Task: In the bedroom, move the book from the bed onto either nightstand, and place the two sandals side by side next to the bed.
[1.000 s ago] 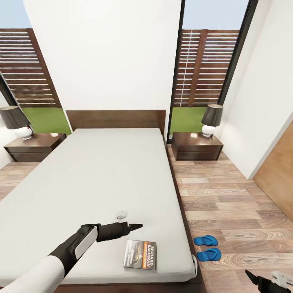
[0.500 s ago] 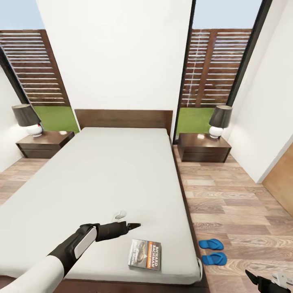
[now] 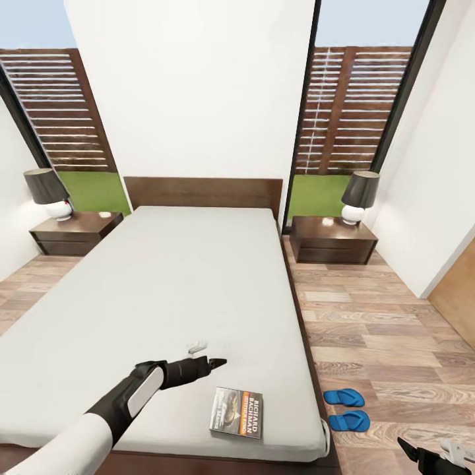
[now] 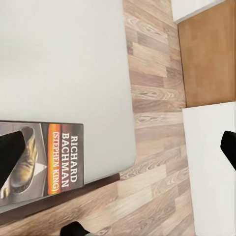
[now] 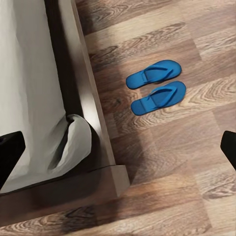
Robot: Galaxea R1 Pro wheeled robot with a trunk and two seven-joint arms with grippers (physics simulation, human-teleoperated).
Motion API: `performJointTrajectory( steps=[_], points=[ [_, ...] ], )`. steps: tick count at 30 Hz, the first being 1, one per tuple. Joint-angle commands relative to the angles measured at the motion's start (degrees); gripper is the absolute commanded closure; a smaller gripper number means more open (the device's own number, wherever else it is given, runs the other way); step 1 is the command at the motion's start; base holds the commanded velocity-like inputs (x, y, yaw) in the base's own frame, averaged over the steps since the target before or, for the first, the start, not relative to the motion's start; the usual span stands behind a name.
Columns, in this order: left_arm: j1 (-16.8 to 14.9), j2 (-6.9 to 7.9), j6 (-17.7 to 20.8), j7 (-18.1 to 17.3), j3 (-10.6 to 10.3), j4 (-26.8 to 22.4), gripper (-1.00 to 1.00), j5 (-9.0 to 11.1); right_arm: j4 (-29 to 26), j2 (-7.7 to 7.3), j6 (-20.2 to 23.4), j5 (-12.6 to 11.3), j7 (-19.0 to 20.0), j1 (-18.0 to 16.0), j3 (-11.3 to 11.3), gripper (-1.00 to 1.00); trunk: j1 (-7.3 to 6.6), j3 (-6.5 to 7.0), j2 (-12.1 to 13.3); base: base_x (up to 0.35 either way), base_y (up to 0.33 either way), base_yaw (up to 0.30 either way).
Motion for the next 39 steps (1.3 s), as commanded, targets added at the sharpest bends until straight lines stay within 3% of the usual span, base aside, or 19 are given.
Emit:
performJointTrajectory(
  steps=[1,5,8,12,16,20,24,26,32,39],
  points=[
    [-0.1,-0.38,0.3,0.6,-0.2,-0.2,-1.0,0.4,0.1,-0.02,-0.1,-0.3,0.4,-0.1,-0.1,-1.0,0.01,-0.07,-0.1,0.0,0.0,0.0],
    [-0.2,-1.13,0.5,3.7,0.0,-0.8,-1.0,0.4,0.1,-0.02,-0.1,-0.3,0.3,-0.1,-0.1,-1.0,0.01,-0.07,-0.1,0.0,0.0,0.0],
    [-1.2,-1.25,0.8,6.9,0.0,-3.9,-1.0,0.4,0.1,0.03,-0.1,-0.3,0.3,-0.1,-0.1,-1.0,0.01,-0.07,-0.1,0.0,0.0,0.0],
    [-3.0,-1.06,0.9,8.1,0.9,-5.2,-1.0,0.5,0.1,0.02,-0.1,-0.3,0.3,-0.1,-0.1,-1.0,0.01,-0.07,-0.1,0.0,0.0,0.0],
    [-3.7,-1.23,0.8,12.0,5.3,-4.9,-1.0,0.5,0.1,0.03,-0.1,-0.3,0.3,-0.1,-0.1,-1.0,0.01,-0.07,-0.1,0.0,0.0,0.0],
    [-3.9,-1.78,0.9,15.8,6.7,-5.2,-1.0,0.5,0.1,0.06,-0.1,-0.3,0.4,-0.1,-0.1,-1.0,0.01,-0.07,-0.1,0.0,0.0,0.0],
    [-4.5,-2.65,1.0,16.7,7.0,-5.3,-1.0,0.5,0.1,0.05,-0.1,-0.3,0.4,-0.1,0.0,-1.0,0.01,-0.07,-0.1,0.0,0.0,0.0],
    [-4.6,-3.85,1.3,16.8,7.0,-5.2,-1.0,0.5,0.1,0.06,-0.1,-0.3,0.4,-0.1,0.0,-1.0,0.01,-0.07,-0.1,0.0,0.0,0.0],
    [-4.8,-7.41,9.0,17.0,7.0,-5.9,-1.0,0.2,0.1,0.07,-0.1,-0.2,0.4,-0.1,0.0,-1.0,0.01,-0.07,-0.1,0.0,0.0,0.0],
    [-4.8,-8.13,10.2,17.2,6.9,-6.3,-1.0,0.0,0.1,0.07,-0.1,-0.2,0.4,-0.1,0.0,-1.0,0.01,-0.07,-0.1,0.0,0.0,0.0]
  ],
)
